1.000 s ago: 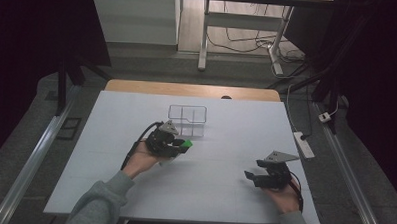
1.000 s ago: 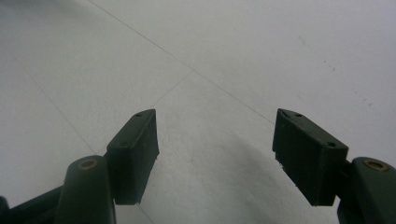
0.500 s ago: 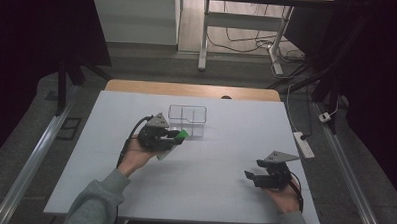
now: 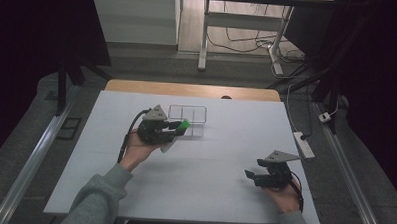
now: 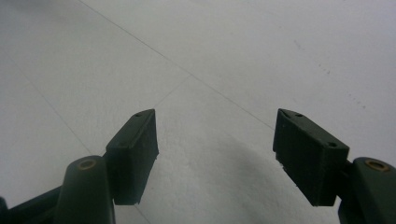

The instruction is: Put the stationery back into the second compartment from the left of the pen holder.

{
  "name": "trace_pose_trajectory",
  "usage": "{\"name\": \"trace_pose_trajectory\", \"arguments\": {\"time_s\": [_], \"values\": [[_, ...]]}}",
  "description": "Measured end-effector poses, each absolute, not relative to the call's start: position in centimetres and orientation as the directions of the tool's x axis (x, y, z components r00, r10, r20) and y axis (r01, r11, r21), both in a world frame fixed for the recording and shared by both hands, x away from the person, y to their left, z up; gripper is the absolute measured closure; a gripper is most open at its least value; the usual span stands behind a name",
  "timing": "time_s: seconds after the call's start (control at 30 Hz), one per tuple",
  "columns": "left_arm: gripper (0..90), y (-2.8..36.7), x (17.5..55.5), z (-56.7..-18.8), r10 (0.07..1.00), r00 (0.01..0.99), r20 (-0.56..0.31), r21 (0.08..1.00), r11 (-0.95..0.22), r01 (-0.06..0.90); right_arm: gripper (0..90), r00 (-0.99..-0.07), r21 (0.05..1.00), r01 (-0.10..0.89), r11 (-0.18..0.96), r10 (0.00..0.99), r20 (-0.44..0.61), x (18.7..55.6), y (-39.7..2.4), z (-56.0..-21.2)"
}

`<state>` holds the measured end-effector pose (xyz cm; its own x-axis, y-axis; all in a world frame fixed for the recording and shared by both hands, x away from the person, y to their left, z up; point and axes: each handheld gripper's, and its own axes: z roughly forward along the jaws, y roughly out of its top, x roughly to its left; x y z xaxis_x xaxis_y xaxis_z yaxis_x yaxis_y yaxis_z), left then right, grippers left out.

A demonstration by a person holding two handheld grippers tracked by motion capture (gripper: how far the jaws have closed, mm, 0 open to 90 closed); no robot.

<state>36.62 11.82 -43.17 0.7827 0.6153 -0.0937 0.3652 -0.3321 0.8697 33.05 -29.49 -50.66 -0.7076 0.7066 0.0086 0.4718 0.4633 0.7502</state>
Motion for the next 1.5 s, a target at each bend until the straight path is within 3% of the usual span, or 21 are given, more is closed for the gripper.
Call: {"name": "trace_pose_trajectory", "arguments": {"time_s": [0.7,1.03,1.5], "values": [[66.2,10.5,42.7,-39.7,0.644,0.761,-0.08,0.919,-0.247,0.306,30.9,-0.704,0.748,0.477,0.462,0.71,0.01,33.2,-29.6,-50.8],[66.2,9.8,46.4,-40.6,0.649,0.753,-0.112,0.938,-0.182,0.296,30.9,-0.705,0.745,0.479,0.464,0.709,0.011,33.3,-29.7,-50.8],[66.1,8.9,48.5,-42.2,0.654,0.75,-0.104,0.932,-0.198,0.303,30.9,-0.701,0.744,0.483,0.462,0.713,0.013,33.4,-29.9,-50.9]]}}
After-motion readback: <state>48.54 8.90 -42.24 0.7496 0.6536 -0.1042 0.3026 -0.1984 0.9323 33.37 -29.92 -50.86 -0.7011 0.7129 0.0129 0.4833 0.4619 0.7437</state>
